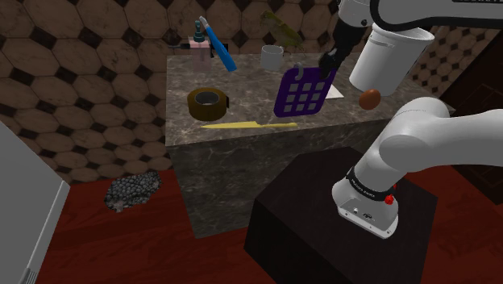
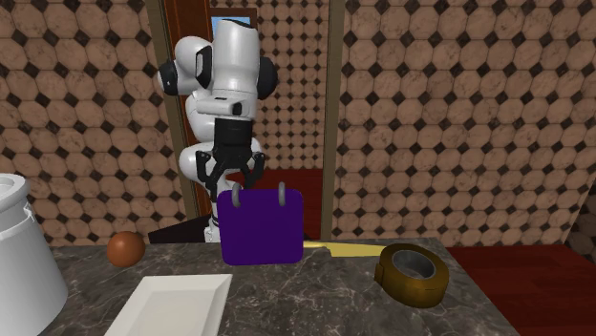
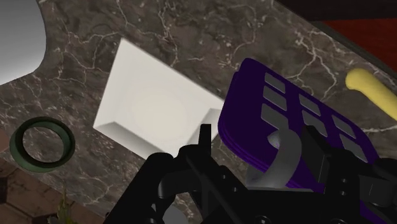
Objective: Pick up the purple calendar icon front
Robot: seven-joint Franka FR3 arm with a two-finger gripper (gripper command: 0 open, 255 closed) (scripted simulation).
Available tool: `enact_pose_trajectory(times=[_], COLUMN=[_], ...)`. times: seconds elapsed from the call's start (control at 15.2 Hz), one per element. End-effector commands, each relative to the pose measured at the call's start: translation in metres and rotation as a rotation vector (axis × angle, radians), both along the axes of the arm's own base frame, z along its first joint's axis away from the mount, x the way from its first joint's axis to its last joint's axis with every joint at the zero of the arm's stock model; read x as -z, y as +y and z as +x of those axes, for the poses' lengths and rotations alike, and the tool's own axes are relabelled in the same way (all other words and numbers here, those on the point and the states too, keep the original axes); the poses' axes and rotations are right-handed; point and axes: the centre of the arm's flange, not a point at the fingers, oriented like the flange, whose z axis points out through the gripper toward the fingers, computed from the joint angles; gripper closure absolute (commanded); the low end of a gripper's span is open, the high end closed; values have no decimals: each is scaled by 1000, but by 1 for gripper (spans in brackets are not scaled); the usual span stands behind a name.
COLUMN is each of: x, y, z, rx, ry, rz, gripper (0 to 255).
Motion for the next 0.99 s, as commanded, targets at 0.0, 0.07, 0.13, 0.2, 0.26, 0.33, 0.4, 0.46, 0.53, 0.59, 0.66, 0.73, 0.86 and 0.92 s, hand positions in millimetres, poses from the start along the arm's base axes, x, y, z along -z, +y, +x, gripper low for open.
enact_pose_trajectory(times=[0.0, 0.07, 0.13, 0.2, 0.26, 0.33, 0.4, 0.46, 0.53, 0.59, 0.66, 0.73, 0.86, 0.92], x=[2, -4, -9, -14, -20, -25, -30, -35, -41, -46, -51, -57, -67, -72], y=[0, 0, 0, 0, 0, 0, 0, 0, 0, 0, 0, 0, 0, 0], z=[0, 0, 0, 0, 0, 0, 0, 0, 0, 0, 0, 0, 0, 0], rx=[0, 0, 0, 0, 0, 0, 0, 0, 0, 0, 0, 0, 0, 0], ry=[3, 3, 3, 3, 3, 3, 3, 3, 3, 3, 3, 3, 3, 3], rz=[1, 1, 1, 1, 1, 1, 1, 1, 1, 1, 1, 1, 1, 1], gripper=[255, 255, 255, 255, 255, 255, 255, 255, 255, 255, 255, 255, 255, 255])
